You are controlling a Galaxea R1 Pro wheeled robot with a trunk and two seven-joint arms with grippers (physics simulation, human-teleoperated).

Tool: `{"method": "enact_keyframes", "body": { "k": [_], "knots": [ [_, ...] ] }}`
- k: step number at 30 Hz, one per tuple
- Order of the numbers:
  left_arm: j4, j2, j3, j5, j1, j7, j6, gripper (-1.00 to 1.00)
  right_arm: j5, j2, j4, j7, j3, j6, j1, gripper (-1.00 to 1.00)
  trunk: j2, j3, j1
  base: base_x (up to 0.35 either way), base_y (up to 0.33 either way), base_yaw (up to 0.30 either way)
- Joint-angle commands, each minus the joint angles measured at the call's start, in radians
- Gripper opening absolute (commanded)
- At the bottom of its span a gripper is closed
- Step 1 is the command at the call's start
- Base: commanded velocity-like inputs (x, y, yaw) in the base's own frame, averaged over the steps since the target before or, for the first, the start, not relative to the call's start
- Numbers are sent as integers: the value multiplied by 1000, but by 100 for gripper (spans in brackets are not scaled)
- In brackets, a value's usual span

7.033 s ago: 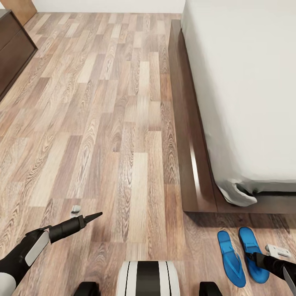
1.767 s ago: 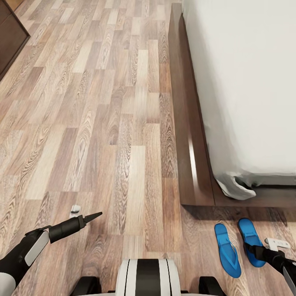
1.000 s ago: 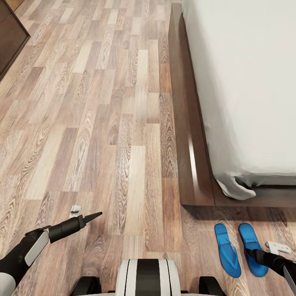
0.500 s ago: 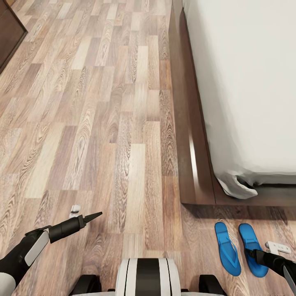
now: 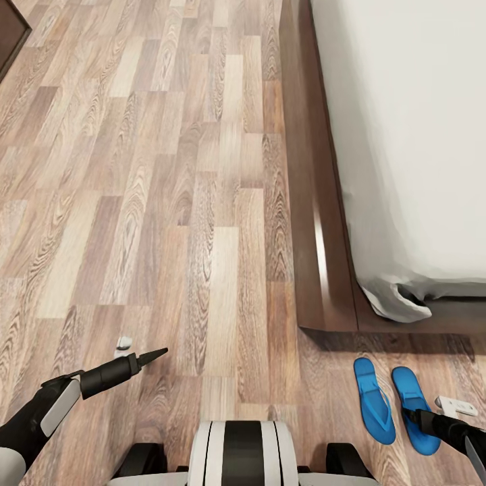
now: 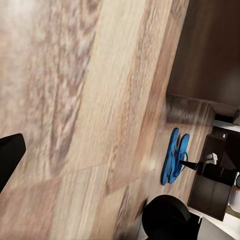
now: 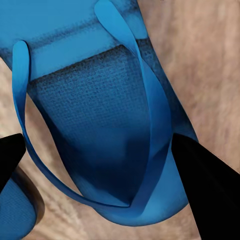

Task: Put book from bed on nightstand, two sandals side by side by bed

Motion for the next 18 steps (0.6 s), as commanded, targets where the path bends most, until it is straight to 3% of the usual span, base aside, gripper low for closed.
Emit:
{"method": "enact_keyframes", "body": {
  "k": [1,18],
  "knots": [
    [0,1,-4,10,0,0,9,100,10,1,-2,9,-8,5,-1,-100,0,0,0,0,0,0],
    [0,1,-4,10,0,1,9,100,10,1,-2,9,-9,4,-1,-100,0,0,0,57,35,0]
  ]
}}
